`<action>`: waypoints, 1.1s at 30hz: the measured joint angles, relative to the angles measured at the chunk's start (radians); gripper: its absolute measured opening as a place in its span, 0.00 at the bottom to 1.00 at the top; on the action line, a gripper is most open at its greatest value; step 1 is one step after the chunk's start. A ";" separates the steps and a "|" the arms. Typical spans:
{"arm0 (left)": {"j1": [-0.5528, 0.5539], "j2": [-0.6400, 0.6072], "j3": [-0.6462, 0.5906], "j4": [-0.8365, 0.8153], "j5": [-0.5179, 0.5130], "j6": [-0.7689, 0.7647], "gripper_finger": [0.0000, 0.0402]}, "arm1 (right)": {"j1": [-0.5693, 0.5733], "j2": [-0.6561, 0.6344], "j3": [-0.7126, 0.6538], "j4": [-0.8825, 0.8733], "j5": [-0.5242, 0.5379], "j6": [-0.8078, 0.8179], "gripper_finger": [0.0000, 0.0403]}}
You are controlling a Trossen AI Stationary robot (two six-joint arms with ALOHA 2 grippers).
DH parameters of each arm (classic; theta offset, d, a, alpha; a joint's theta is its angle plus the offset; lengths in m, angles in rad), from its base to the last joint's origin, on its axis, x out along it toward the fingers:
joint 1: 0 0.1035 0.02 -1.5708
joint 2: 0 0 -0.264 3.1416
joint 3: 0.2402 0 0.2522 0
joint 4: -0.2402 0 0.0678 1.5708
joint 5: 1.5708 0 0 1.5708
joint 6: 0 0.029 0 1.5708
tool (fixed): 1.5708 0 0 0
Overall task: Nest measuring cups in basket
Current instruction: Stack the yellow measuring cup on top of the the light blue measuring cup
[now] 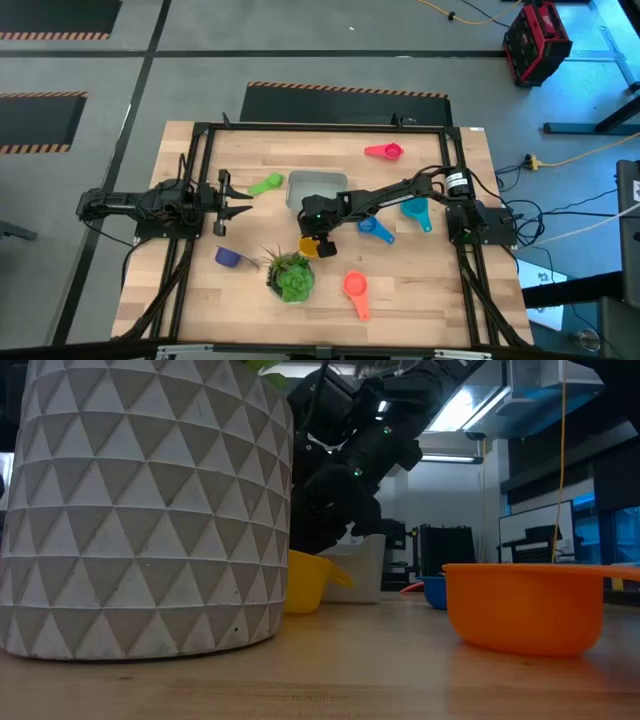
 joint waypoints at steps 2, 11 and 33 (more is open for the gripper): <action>0.000 0.000 0.000 0.000 0.000 0.000 0.27 | 0.000 -0.003 -0.001 -0.008 -0.035 0.003 0.05; 0.000 0.000 0.000 -0.010 0.000 0.001 0.27 | 0.001 -0.084 -0.002 -0.098 -0.043 0.030 0.05; 0.000 0.000 0.000 -0.015 -0.001 0.001 0.27 | 0.002 -0.557 -0.002 -0.498 0.026 0.284 0.05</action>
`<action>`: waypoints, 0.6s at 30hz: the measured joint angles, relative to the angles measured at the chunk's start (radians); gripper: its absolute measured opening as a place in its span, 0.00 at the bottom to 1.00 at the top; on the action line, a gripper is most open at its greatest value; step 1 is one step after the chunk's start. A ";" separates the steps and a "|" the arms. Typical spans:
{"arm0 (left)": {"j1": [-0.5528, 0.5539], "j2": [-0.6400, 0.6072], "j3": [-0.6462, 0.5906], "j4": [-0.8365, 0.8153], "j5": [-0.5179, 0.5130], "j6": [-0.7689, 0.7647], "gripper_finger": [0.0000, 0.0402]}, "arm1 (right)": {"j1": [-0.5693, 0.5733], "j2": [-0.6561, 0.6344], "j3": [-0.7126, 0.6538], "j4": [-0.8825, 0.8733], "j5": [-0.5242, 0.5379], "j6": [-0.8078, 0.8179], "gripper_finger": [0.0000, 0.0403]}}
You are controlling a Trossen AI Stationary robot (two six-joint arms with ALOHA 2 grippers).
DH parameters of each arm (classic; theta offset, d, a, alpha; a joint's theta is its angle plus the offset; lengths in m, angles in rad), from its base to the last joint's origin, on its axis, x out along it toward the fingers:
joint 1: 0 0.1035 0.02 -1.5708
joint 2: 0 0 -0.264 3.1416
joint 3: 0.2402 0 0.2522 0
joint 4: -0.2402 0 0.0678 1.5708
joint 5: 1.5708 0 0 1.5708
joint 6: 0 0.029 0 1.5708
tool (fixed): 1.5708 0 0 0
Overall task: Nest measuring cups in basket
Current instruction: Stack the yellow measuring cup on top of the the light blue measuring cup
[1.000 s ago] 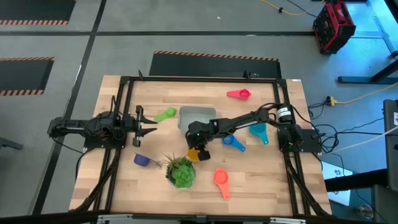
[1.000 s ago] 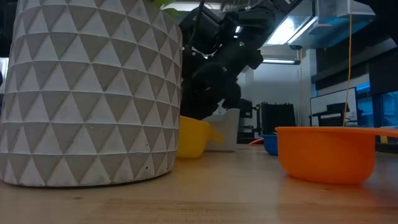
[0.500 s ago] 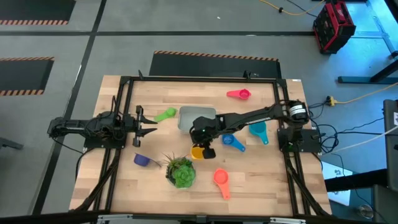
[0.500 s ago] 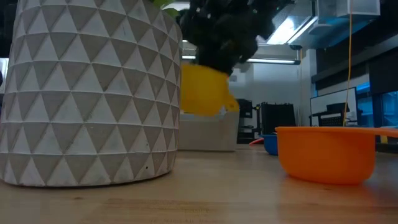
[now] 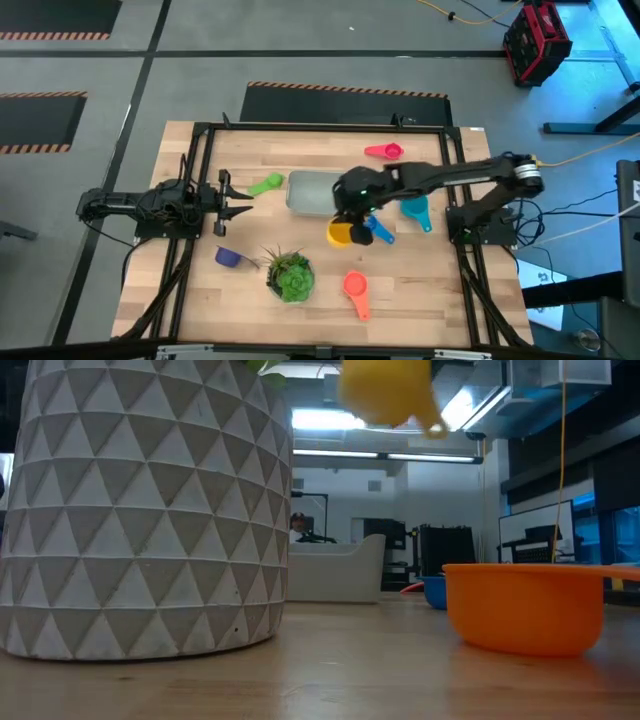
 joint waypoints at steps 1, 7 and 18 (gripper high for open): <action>0.000 0.000 0.000 -0.001 0.001 0.000 0.27 | 0.000 -0.027 0.000 -0.026 0.028 0.023 0.05; 0.000 0.000 0.000 -0.001 -0.001 0.000 0.27 | -0.001 -0.165 0.001 -0.202 0.186 0.190 0.05; 0.000 0.000 0.000 0.000 0.000 0.000 0.27 | -0.001 -0.320 -0.004 -0.456 0.274 0.430 0.05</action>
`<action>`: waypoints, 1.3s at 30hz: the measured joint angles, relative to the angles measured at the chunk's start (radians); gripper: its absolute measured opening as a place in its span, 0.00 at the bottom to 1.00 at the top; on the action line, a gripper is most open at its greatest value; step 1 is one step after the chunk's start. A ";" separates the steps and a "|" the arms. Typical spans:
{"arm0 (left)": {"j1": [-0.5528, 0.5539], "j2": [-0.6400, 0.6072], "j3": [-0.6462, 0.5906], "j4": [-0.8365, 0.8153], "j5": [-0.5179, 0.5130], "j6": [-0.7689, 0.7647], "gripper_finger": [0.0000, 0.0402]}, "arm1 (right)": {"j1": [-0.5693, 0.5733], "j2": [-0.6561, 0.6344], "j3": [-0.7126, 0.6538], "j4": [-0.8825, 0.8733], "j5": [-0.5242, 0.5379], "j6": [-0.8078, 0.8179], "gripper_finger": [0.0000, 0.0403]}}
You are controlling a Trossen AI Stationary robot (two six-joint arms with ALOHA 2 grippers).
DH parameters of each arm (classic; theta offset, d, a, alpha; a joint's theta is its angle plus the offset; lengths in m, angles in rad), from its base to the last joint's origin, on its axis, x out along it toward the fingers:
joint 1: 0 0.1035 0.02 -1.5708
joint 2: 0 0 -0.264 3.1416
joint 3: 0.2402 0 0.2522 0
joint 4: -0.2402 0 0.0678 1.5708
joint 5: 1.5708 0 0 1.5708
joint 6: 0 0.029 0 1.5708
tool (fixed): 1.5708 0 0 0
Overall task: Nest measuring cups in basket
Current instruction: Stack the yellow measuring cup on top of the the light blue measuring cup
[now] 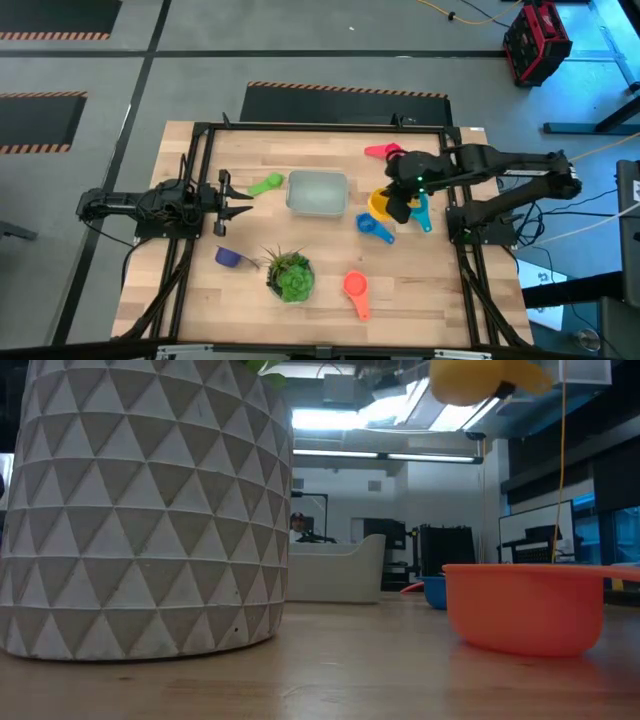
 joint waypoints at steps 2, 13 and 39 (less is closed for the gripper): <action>0.000 0.000 0.000 0.000 0.000 0.000 0.27 | 0.000 -0.021 -0.015 -0.001 -0.004 0.023 0.05; 0.000 0.000 0.000 0.000 0.002 -0.001 0.27 | -0.012 -0.120 -0.188 -0.007 -0.054 0.110 0.05; 0.000 0.000 0.000 0.000 0.002 0.000 0.27 | -0.316 -0.277 -0.575 -0.004 -0.049 0.102 0.05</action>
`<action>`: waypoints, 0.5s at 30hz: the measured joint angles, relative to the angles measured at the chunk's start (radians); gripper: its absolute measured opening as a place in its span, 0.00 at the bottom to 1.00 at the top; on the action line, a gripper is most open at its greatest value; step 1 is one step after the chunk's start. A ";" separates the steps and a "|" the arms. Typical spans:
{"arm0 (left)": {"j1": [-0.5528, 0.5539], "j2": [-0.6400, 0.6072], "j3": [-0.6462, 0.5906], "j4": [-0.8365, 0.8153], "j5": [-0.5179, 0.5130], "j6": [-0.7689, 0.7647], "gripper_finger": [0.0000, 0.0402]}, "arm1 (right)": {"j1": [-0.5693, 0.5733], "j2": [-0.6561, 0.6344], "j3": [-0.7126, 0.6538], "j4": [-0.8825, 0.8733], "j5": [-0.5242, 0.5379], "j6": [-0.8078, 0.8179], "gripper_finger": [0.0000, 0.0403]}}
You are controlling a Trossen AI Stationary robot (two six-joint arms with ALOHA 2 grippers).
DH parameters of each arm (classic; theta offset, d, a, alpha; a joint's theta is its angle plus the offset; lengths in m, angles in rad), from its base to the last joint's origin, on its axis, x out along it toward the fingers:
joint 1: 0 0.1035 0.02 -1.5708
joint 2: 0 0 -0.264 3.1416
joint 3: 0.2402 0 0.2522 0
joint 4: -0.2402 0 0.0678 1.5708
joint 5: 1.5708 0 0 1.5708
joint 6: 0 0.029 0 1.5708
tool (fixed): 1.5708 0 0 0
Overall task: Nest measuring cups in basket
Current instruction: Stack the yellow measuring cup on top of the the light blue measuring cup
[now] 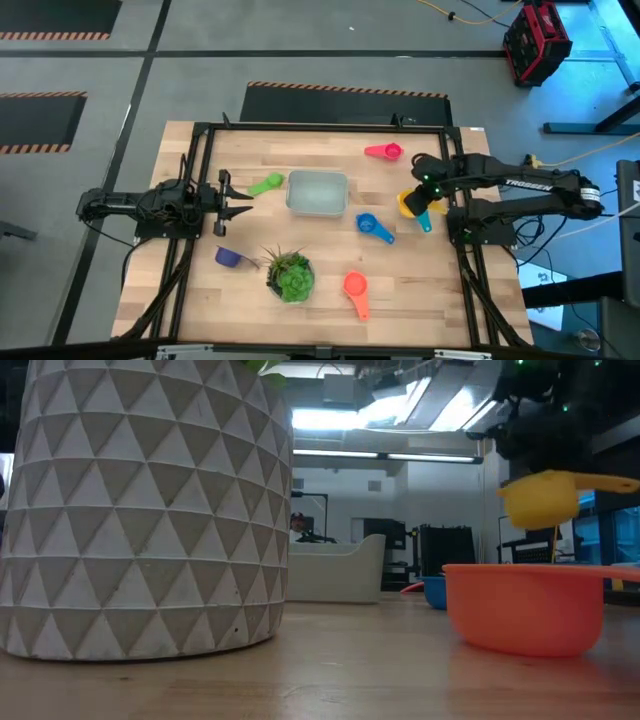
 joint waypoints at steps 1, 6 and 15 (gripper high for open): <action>0.000 0.000 0.000 0.000 0.000 0.000 0.27 | -0.013 0.001 -0.006 0.000 0.007 -0.004 0.05; 0.000 0.000 0.000 0.000 0.000 0.000 0.27 | -0.066 0.001 -0.031 0.008 0.043 -0.022 0.05; 0.000 0.000 0.000 0.000 0.000 0.000 0.27 | -0.147 0.001 -0.115 0.021 0.081 -0.055 0.05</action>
